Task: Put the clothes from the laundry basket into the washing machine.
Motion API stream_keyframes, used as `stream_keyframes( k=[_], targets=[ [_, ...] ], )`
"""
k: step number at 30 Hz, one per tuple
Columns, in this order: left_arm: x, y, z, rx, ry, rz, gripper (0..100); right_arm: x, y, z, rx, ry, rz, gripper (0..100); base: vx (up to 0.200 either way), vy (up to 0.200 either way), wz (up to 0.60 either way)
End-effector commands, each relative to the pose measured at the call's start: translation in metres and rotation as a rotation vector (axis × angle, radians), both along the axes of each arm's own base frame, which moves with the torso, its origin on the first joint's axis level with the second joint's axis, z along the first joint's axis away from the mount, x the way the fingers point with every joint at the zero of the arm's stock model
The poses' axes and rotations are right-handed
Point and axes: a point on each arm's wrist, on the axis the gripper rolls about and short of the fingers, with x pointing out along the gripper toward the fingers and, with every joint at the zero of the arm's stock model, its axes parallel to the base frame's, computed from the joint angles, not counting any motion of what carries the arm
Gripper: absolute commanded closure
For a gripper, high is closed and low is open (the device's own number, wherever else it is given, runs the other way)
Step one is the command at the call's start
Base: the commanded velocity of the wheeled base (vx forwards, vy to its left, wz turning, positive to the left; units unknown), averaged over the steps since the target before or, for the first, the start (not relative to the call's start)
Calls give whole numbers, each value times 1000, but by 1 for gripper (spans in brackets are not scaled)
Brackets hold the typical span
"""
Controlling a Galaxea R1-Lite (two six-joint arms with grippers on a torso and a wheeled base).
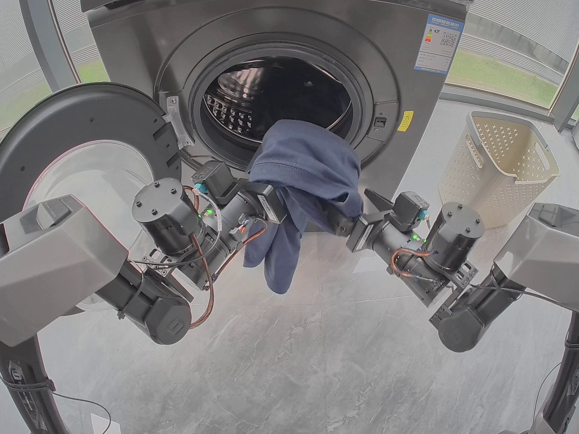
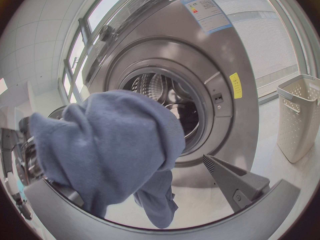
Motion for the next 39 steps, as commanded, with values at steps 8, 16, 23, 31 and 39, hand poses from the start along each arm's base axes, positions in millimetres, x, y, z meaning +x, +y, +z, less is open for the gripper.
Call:
stream_keyframes(
  k=[8, 16, 23, 31, 39],
  targets=[
    [-25, 28, -15, 40, 108, 16, 100, -104, -25, -33, -264, 173, 262, 0, 0, 0, 0],
    [-78, 61, -4, 81, 129, 1, 100, -100, -55, -40, -303, 216, 169, 0, 0, 0, 0],
    [-95, 70, -6, 137, 124, -33, 100, -81, -68, -31, -262, 185, 81, 0, 0, 0, 0],
    [-91, 76, -25, 252, 139, 10, 100, -69, -78, -24, -238, 159, 27, 0, 0, 0, 0],
    [-86, 78, -32, 269, 159, 25, 100, -69, -76, -24, -236, 158, 30, 0, 0, 0, 0]
  ],
)
